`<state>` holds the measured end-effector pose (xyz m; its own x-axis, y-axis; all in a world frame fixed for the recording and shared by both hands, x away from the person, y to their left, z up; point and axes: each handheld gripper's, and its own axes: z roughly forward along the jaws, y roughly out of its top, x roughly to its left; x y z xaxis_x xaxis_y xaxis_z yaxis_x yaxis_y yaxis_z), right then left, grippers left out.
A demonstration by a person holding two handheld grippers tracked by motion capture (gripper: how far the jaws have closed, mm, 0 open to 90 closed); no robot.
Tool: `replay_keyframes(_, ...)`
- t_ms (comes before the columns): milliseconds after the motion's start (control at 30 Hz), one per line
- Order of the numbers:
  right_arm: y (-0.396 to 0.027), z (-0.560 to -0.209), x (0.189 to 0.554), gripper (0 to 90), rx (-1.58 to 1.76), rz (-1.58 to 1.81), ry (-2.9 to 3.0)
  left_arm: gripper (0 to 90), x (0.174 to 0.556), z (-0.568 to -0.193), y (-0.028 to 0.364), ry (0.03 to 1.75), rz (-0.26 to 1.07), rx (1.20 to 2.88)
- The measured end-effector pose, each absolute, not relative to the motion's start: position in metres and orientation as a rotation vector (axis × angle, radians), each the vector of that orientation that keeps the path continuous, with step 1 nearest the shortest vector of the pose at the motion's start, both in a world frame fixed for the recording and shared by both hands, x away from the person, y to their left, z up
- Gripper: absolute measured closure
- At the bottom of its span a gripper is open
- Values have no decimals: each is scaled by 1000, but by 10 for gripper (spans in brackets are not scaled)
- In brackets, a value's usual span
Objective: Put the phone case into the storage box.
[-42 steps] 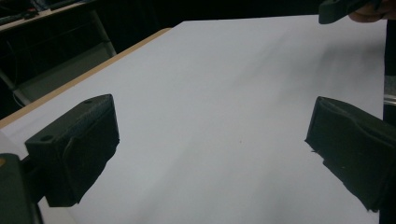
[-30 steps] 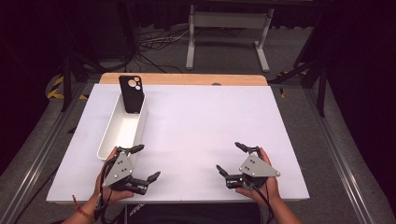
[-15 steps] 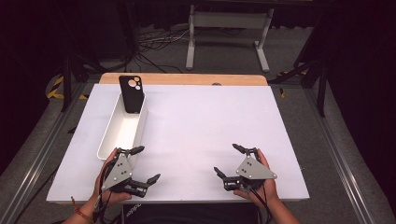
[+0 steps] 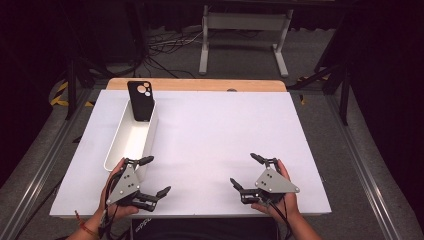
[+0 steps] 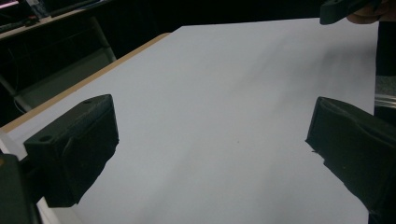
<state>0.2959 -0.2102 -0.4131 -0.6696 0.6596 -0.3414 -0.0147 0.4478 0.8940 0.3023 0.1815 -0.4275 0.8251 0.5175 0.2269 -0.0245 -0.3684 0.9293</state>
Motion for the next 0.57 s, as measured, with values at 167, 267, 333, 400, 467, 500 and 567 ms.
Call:
replay_keyframes(167, -209, -414, 296, 80, 529, 1237, 2009, 27, 303, -427, 182, 370, 596, 1873)
replay_keyframes(267, -210, -414, 297, 80, 534, 1242, 2008, 28, 303, -427, 181, 379, 592, 1866)
replay_keyframes(333, -210, -414, 297, 79, 531, 1245, 2006, 28, 304, -427, 181, 371, 601, 1869)
replay_keyframes(400, -210, -414, 296, 79, 532, 1245, 2006, 28, 304, -427, 181, 371, 602, 1869)
replay_keyframes(467, -211, -413, 296, 78, 534, 1248, 1999, 28, 304, -426, 181, 373, 602, 1868)
replay_keyframes(500, -212, -413, 296, 78, 536, 1250, 1997, 28, 304, -426, 181, 374, 602, 1865)
replay_keyframes(567, -212, -413, 296, 78, 541, 1252, 1996, 28, 304, -426, 180, 388, 588, 1855)
